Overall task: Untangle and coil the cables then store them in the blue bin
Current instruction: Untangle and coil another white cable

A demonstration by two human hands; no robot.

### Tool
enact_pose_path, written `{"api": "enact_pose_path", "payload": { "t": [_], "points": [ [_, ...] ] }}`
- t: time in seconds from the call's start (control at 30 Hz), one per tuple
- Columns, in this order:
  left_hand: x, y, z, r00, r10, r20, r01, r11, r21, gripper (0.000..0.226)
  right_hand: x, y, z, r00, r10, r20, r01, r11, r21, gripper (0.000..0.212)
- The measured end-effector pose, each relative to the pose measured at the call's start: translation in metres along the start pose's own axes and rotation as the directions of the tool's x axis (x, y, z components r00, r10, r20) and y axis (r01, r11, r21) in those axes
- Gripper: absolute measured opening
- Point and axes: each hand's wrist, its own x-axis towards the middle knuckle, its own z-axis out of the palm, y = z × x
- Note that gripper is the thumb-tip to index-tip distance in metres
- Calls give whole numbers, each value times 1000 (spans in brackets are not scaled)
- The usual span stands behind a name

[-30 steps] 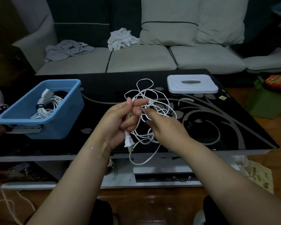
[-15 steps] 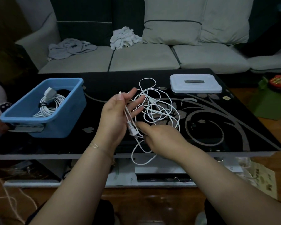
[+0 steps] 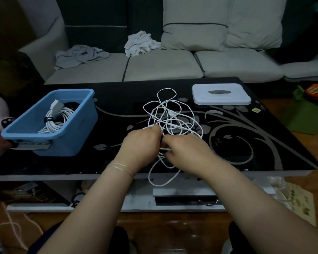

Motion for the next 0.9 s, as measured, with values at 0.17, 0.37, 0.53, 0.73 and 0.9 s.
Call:
{"api": "enact_pose_path", "payload": {
  "t": [0.17,0.37,0.53,0.73,0.9],
  "points": [
    [-1,0,-5,985,-46,167,59,995,-76,44,3,13,3,993,61,-105,-69,995,-77,15],
    [-5,-7,-10,979,8,203,139,701,-699,35,10,26,2,879,119,-462,-182,979,-94,20],
    [-11,-6,-19,983,42,181,177,82,-981,37,8,24,-1,932,151,-330,-201,972,-122,26],
    [-9,-20,-29,984,-105,147,128,-173,-977,35,8,35,3,934,215,-285,-200,977,79,27],
    [-8,-30,-30,965,-163,205,134,-365,-921,30,11,31,4,919,135,-370,0,940,341,21]
  ]
}}
